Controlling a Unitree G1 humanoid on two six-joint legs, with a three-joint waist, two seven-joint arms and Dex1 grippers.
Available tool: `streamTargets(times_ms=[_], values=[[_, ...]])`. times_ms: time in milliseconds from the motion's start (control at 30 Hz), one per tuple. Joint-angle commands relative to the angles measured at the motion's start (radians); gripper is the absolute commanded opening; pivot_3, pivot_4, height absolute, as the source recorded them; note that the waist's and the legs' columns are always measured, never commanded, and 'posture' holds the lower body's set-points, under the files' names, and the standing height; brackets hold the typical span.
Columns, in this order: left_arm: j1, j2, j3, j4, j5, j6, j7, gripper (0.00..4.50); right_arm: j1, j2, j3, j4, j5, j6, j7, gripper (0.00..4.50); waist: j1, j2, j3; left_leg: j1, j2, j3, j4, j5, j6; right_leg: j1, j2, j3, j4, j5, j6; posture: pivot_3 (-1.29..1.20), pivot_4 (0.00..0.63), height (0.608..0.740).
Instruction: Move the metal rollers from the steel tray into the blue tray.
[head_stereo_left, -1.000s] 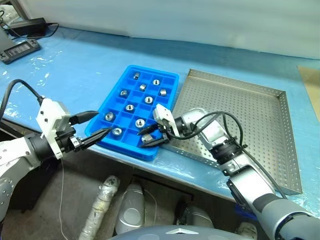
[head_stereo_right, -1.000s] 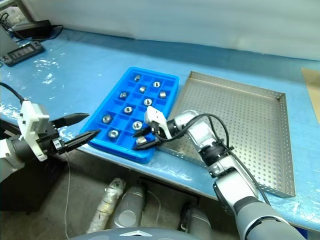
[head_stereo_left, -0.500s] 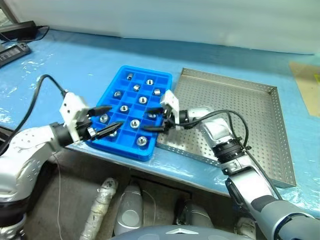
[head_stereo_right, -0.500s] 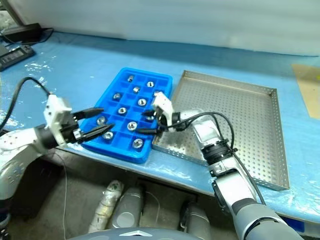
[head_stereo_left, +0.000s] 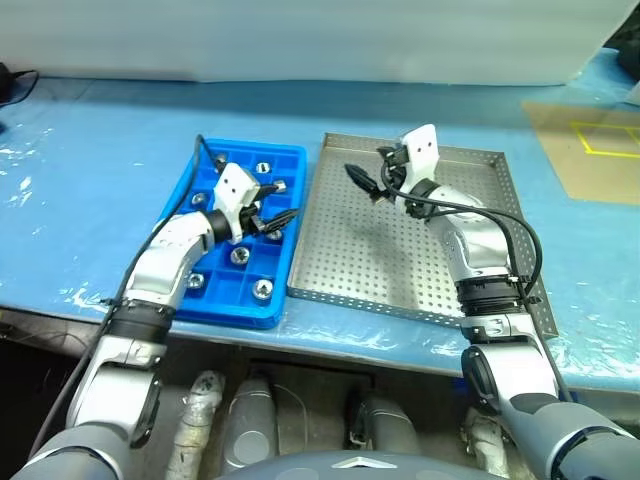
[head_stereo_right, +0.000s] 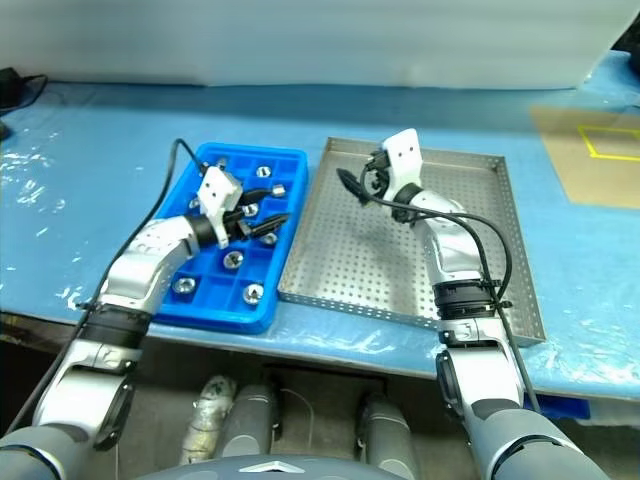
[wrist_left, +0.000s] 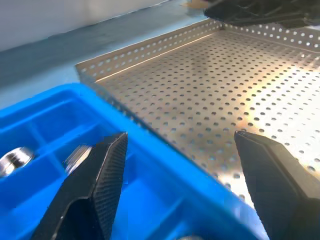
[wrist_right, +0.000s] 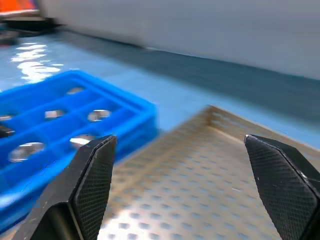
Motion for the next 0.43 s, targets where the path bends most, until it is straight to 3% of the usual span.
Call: streamTargets(times_ms=[33,300,433], values=[[-0.084,-0.035,0.019,0.087,0.007,-0.074,-0.022,3.59,0.032,-0.006,-0.024,-0.057,-0.018,-0.032,-0.073,4.19,-0.015,0.0,0.0,0.0,0.0,0.0,0.0,0.0,0.001,0.0,0.0,0.0,0.0,0.0,0.0,-0.09,0.15,0.74],[-0.22,-0.152,0.049,0.296,0.048,-0.161,0.069,3.59,0.039,-0.014,-0.065,0.037,-0.101,-0.065,-0.317,4.19,-0.038,0.0,0.0,0.001,-0.001,0.0,0.002,-0.001,0.002,0.003,-0.001,0.0,0.0,0.0,0.0,-0.15,0.15,0.74],[-0.232,-0.177,0.047,0.357,0.074,-0.219,0.073,3.59,0.06,-0.019,-0.055,0.011,-0.114,-0.064,-0.345,4.19,-0.042,0.0,0.0,0.002,-0.001,0.0,0.002,-0.001,0.002,0.003,-0.001,0.001,0.0,0.0,0.0,-0.19,0.15,0.74]])
